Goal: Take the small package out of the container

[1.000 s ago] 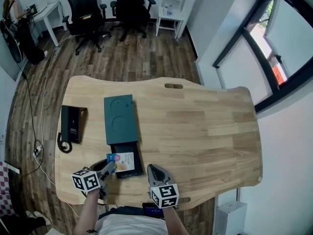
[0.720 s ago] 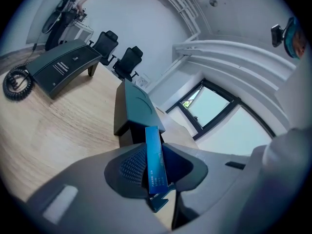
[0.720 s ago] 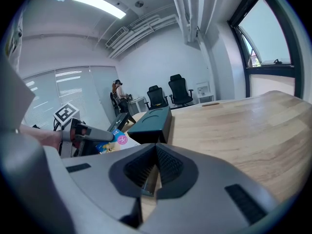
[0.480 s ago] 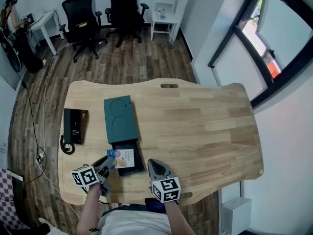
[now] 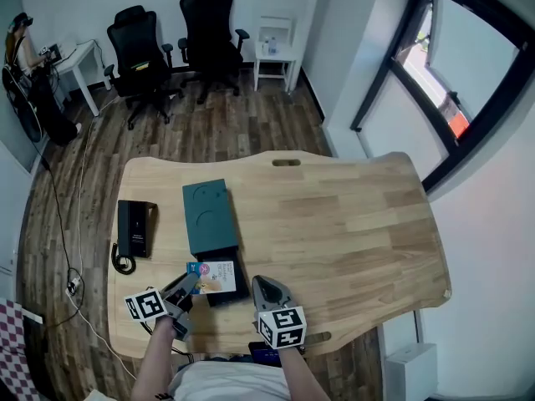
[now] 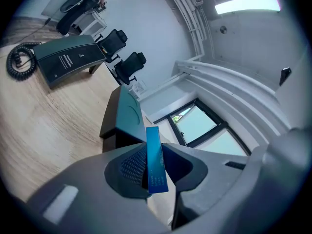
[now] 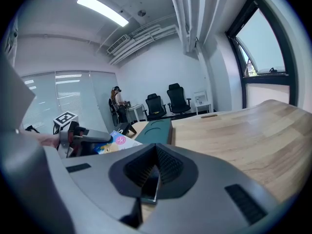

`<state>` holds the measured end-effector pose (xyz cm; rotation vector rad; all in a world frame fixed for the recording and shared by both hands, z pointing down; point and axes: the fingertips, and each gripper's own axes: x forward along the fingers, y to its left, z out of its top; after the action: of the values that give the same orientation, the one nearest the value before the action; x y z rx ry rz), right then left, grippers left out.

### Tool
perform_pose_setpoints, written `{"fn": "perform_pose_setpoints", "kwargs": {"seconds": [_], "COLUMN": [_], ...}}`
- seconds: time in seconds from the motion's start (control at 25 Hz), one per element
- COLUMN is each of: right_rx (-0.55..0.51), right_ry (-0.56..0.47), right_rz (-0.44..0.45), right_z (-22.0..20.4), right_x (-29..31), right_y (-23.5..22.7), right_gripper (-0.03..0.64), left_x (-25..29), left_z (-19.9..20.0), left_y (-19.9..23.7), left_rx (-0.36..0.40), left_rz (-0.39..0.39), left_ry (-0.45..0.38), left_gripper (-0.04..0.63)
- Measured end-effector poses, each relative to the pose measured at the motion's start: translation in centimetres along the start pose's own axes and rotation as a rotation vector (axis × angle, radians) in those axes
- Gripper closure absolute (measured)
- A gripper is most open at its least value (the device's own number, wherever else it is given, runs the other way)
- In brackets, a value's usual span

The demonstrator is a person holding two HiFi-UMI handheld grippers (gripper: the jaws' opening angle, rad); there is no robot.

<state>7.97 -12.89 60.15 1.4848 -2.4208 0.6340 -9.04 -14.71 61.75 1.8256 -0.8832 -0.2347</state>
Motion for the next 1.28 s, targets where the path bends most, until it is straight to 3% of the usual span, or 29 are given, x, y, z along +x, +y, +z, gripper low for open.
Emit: {"fn": "perform_pose_setpoints", "kwargs": {"seconds": [0.16, 0.68, 1.04, 1.28], "right_rx": [-0.023, -0.077, -0.093, -0.026], "right_ry": [-0.009, -0.091, -0.112, -0.118], "right_rz": [-0.033, -0.028, -0.012, -0.046], "right_z": [0.6, 4.0, 4.9, 4.5], "right_x": [-0.1, -1.2, -1.6, -1.9], "right_y": [0.7, 2.9, 3.9, 2.9], "right_gripper": [0.614, 0.614, 0.614, 0.614], "left_x": [-0.3, -1.9, -2.8, -3.0], "left_z": [0.6, 2.5, 3.3, 3.1], "left_y": [-1.0, -5.1, -6.2, -6.1], "left_rx": [-0.014, -0.096, -0.092, -0.091], "left_rz": [-0.034, -0.149, -0.169, -0.165], "left_ry": [-0.012, -0.073, -0.093, -0.099], "left_gripper": [0.5, 0.5, 0.5, 0.5]}}
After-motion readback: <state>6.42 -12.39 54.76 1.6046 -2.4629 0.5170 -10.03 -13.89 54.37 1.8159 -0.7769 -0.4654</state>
